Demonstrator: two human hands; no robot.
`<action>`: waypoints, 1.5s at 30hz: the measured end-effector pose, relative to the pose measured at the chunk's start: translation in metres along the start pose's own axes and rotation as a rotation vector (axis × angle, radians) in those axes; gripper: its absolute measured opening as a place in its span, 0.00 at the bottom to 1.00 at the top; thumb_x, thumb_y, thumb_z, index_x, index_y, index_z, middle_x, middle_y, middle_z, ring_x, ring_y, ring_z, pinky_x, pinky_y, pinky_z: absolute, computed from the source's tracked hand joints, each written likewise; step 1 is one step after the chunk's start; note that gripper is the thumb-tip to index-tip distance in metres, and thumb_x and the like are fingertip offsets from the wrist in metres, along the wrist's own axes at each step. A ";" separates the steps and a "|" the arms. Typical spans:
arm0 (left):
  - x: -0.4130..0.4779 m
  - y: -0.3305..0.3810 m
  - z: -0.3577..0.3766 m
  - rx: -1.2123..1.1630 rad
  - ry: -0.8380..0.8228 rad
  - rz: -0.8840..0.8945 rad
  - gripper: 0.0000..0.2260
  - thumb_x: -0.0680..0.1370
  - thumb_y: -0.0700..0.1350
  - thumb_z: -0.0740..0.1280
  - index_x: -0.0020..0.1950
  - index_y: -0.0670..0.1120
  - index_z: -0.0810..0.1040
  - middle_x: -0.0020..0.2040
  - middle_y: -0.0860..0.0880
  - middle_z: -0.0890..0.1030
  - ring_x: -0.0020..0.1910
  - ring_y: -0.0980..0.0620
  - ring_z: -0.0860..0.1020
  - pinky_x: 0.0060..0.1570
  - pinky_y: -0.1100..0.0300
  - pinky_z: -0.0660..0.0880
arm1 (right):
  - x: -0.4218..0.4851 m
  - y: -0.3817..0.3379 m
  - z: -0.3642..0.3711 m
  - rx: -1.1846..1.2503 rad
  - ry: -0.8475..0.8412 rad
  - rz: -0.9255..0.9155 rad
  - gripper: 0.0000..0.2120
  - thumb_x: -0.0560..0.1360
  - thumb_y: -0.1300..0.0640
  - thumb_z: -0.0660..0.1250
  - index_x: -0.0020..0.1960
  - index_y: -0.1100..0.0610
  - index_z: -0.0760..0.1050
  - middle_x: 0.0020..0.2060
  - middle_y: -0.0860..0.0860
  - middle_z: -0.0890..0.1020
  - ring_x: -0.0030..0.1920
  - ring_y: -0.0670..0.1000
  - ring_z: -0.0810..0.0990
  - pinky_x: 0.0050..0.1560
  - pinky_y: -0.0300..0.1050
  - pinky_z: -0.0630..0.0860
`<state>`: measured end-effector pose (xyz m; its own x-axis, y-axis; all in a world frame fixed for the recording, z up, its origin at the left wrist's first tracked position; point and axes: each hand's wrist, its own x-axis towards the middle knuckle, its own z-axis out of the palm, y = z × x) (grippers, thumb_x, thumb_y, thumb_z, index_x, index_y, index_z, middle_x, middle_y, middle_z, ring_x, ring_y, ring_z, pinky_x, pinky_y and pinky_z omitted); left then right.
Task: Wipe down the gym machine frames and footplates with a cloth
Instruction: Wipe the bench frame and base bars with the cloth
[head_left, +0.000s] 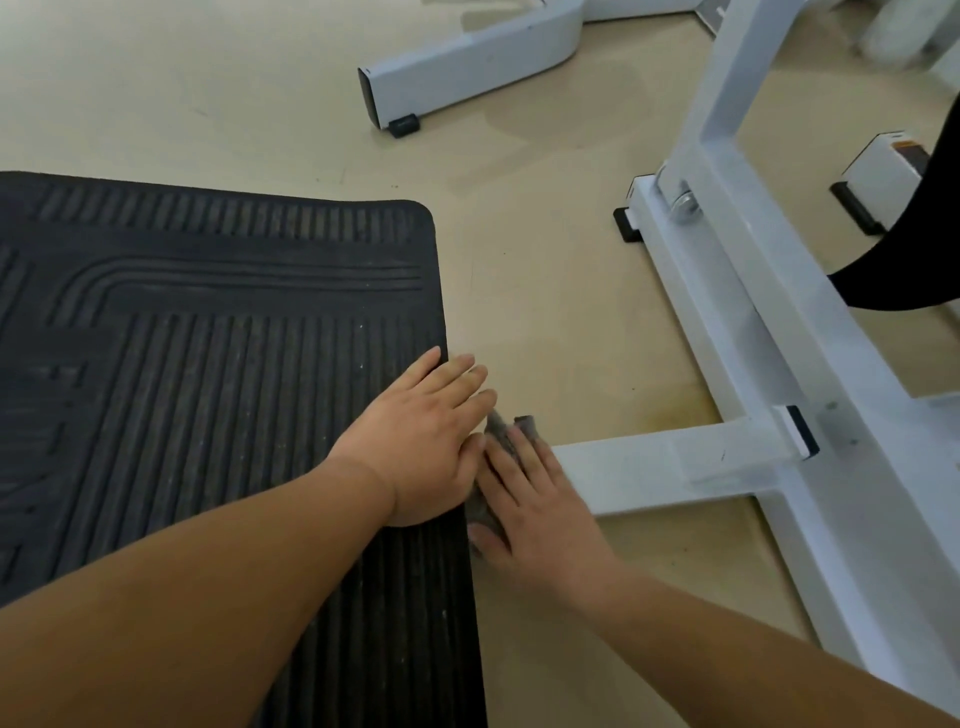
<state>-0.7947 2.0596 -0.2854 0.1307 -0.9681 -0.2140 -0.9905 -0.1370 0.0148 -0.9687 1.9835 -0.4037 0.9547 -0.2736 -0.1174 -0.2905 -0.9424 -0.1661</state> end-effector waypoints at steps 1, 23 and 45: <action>-0.001 0.000 0.001 0.002 0.009 0.000 0.28 0.84 0.56 0.46 0.84 0.51 0.55 0.84 0.49 0.51 0.83 0.51 0.43 0.81 0.48 0.39 | -0.002 0.011 -0.001 -0.008 0.010 -0.009 0.36 0.83 0.34 0.43 0.83 0.55 0.55 0.83 0.56 0.55 0.83 0.58 0.43 0.80 0.62 0.53; -0.001 0.001 0.002 0.029 0.035 -0.002 0.24 0.83 0.56 0.49 0.76 0.51 0.70 0.80 0.49 0.64 0.82 0.49 0.52 0.81 0.47 0.42 | -0.021 0.080 -0.020 -0.060 -0.005 0.523 0.43 0.79 0.30 0.32 0.83 0.56 0.56 0.82 0.59 0.56 0.83 0.59 0.45 0.81 0.60 0.44; -0.001 -0.002 0.008 0.022 0.092 0.006 0.25 0.81 0.56 0.49 0.74 0.53 0.73 0.76 0.53 0.72 0.82 0.51 0.55 0.77 0.52 0.32 | -0.051 0.059 0.001 -0.135 0.108 0.214 0.29 0.86 0.46 0.47 0.74 0.63 0.72 0.74 0.60 0.73 0.76 0.61 0.69 0.75 0.57 0.58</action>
<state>-0.7927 2.0626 -0.2932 0.1276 -0.9841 -0.1235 -0.9918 -0.1279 -0.0055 -1.0343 1.9420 -0.4083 0.8758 -0.4817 -0.0300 -0.4822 -0.8759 -0.0157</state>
